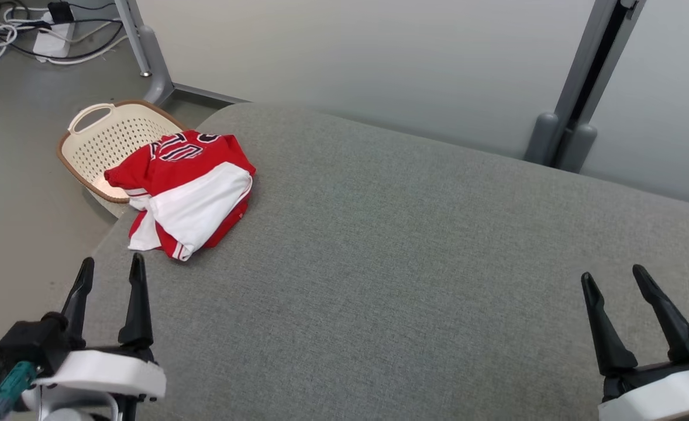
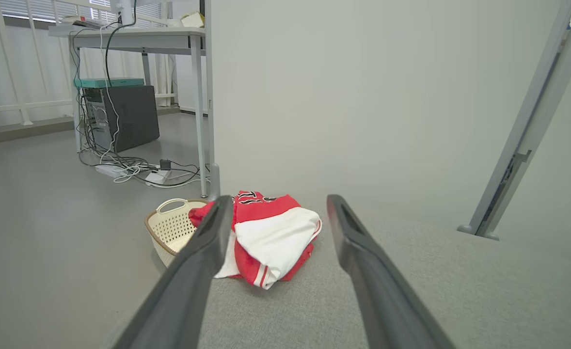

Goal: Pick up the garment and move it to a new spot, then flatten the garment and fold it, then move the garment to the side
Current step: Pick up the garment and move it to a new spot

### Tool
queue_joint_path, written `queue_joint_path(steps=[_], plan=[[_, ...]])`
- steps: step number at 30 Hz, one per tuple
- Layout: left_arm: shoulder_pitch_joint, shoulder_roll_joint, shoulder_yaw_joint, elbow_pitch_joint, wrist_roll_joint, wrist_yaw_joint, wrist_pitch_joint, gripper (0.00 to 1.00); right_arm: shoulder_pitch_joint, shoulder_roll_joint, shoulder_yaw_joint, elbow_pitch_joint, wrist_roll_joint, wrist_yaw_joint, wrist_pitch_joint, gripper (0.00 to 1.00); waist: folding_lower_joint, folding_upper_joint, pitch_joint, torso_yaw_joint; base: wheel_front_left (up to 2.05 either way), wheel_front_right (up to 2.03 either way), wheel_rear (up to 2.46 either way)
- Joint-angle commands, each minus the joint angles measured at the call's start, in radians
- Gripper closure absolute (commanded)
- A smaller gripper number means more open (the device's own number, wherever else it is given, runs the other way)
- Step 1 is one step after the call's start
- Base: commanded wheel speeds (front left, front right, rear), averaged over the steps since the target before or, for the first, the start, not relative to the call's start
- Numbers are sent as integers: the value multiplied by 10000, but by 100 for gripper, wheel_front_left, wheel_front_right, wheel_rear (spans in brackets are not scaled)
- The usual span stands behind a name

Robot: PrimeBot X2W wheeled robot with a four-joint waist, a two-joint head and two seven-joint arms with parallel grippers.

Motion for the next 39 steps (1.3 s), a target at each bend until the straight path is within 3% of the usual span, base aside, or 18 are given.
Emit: queue_joint_path(steps=[1, 10, 18, 27, 31, 32, 39], plan=[[-358, -88, -16, 98, 2, -77, -73, 0, -163, -124, -12, -130, -70, -4, 73, 0, 0, 0, 463, -242, 0, 0, 0], [-3202, -720, 114, 2244, -261, -849, -333, 0, -1392, -1002, -163, -1314, -142, -4, 713, 0, 0, 0, 3326, -1333, 0, 0, 0], [-5880, -844, 375, 5704, -525, -1646, -395, 0, -2174, -1404, -360, -2020, -145, -4, 847, 0, 0, 0, 5319, -1964, 0, 0, 0], [-7497, -621, 736, 9586, -1093, -2214, -160, 0, -2549, -1582, -411, -2061, -123, -4, 699, 0, 0, 0, 5929, -2195, 0, 0, 0], [-7879, -576, 719, 10620, -1140, -2431, -138, 0, -2583, -1597, -519, -2066, -131, -4, 686, 0, 0, 0, 5964, -2168, 0, 0, 0], [-8047, -518, 650, 10862, -1051, -2544, -207, 100, -2606, -1601, -560, -2047, -148, -4, 679, 0, 0, 0, 5946, -2122, 0, 0, 0], [-8518, -157, 684, 10186, -581, -2605, -419, 100, -2525, -1485, -630, -1859, -183, -4, 595, 0, 0, 0, 5540, -1889, 0, 0, 0]])
